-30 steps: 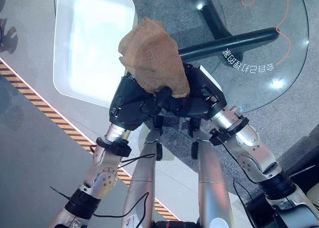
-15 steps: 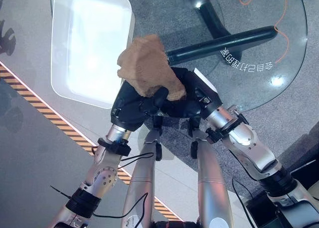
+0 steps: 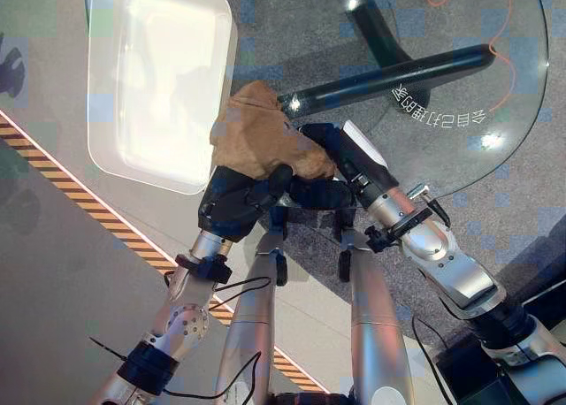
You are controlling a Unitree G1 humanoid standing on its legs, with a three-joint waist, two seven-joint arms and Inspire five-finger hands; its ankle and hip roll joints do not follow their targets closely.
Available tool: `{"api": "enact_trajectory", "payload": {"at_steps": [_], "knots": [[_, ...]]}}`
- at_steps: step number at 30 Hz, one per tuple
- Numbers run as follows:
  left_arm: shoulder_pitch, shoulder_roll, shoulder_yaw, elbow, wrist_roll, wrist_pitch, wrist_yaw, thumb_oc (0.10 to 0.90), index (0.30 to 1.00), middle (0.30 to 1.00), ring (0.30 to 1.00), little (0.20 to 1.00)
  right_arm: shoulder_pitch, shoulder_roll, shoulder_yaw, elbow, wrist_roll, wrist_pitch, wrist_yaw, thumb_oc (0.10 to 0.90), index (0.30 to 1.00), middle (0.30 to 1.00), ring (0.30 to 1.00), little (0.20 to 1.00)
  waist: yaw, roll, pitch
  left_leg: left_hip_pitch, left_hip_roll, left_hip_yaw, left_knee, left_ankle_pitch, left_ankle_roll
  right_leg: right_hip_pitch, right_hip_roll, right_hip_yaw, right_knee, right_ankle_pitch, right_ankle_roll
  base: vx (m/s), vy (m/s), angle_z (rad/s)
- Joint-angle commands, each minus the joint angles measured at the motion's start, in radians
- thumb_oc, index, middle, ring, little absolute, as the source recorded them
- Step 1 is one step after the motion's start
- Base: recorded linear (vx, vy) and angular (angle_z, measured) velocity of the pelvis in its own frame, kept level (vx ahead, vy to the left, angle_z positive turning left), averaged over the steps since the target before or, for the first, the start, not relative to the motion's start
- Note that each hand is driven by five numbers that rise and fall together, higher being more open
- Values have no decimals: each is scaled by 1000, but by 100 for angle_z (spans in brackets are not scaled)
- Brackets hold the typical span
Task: Wipe the table with a cloth and put it in the basket.
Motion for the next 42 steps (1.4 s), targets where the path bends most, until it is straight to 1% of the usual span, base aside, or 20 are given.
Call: {"api": "enact_trajectory", "payload": {"at_steps": [1,3,7,12,16,23,31,32,33,34,35,36,37,42], "knots": [[-28,-32,14,-284,-10,-55,-103,800,900,900,900,900,-21,-7,8,-150,-44,-65,9,100,300,300,300,200,2,12,-25,27,-80,-13,-5,-21,54,22,66,-15,-73,64,15,0,0,0],[-27,-42,11,-287,-35,-55,-109,800,900,900,900,900,-28,-4,18,-159,-70,-45,10,100,300,300,300,200,3,13,-25,26,-80,-12,-6,-21,54,21,66,-15,-74,64,15,0,0,0],[-10,-72,25,-289,-188,-57,-179,800,900,900,900,900,-25,-2,37,-162,-103,-10,27,100,300,300,300,200,6,14,-25,29,-81,-11,-9,-21,55,23,65,-16,-75,63,12,0,0,0],[7,-104,36,-300,-348,-28,-267,800,900,900,900,900,-10,2,41,-160,-132,-11,33,100,300,300,300,200,7,9,-25,32,-85,-14,-14,-19,55,28,67,-14,-82,65,12,0,0,0],[3,-117,35,-310,-395,-8,-299,800,900,900,900,900,-24,0,50,-155,-138,-6,37,100,300,300,300,200,9,6,-25,35,-85,-13,-21,-17,54,31,65,-16,-89,68,12,0,0,0],[-3,-111,26,-315,-355,-22,-271,800,900,900,900,900,-33,-7,59,-154,-137,-3,50,100,300,300,300,200,12,5,-25,35,-87,-15,-26,-15,55,31,65,-17,-93,69,13,0,0,0],[-8,-92,29,-305,-225,-40,-187,800,900,900,900,900,-47,-30,68,-164,-171,-10,106,100,300,300,300,200,14,3,-25,39,-89,-19,-34,-11,56,38,66,-18,-103,73,14,0,0,0],[-9,-85,30,-303,-192,-51,-158,800,900,900,900,900,-51,-36,70,-166,-174,-9,117,100,300,300,300,200,15,2,-25,40,-89,-20,-34,-11,57,39,65,-18,-104,74,15,0,0,0],[-13,-76,29,-300,-157,-63,-129,712,825,825,825,812,-54,-41,73,-167,-187,-2,137,100,300,300,300,200,16,1,-25,39,-90,-22,-33,-10,57,39,65,-19,-103,74,15,0,0,0],[-13,-74,30,-301,-135,-66,-105,564,698,698,698,664,-59,-45,79,-170,-203,15,155,100,300,300,300,200,17,2,-25,38,-91,-23,-32,-10,57,38,65,-19,-103,75,15,0,0,0],[-13,-74,30,-301,-131,-68,-102,501,644,644,644,601,-59,-45,79,-170,-203,14,155,100,300,300,300,200,17,2,-25,38,-91,-23,-32,-10,57,38,65,-19,-103,75,15,0,0,0],[-12,-73,31,-299,-119,-78,-89,333,500,500,500,433,-62,-52,86,-170,-220,25,171,100,300,300,300,200,18,2,-25,37,-91,-23,-33,-9,57,37,65,-21,-104,75,15,0,0,0],[-11,-72,34,-297,-105,-93,-75,100,300,300,300,200,-64,-63,92,-172,-236,35,189,100,300,300,300,200,19,3,-25,37,-93,-25,-34,-7,58,37,65,-22,-104,75,15,0,0,0],[-3,-63,42,-299,-88,-121,-43,100,300,300,300,200,-69,-84,108,-170,-249,49,211,100,300,300,300,200,23,2,-25,36,-94,-28,-36,-6,58,37,64,-25,-105,74,16,0,0,0]]}}
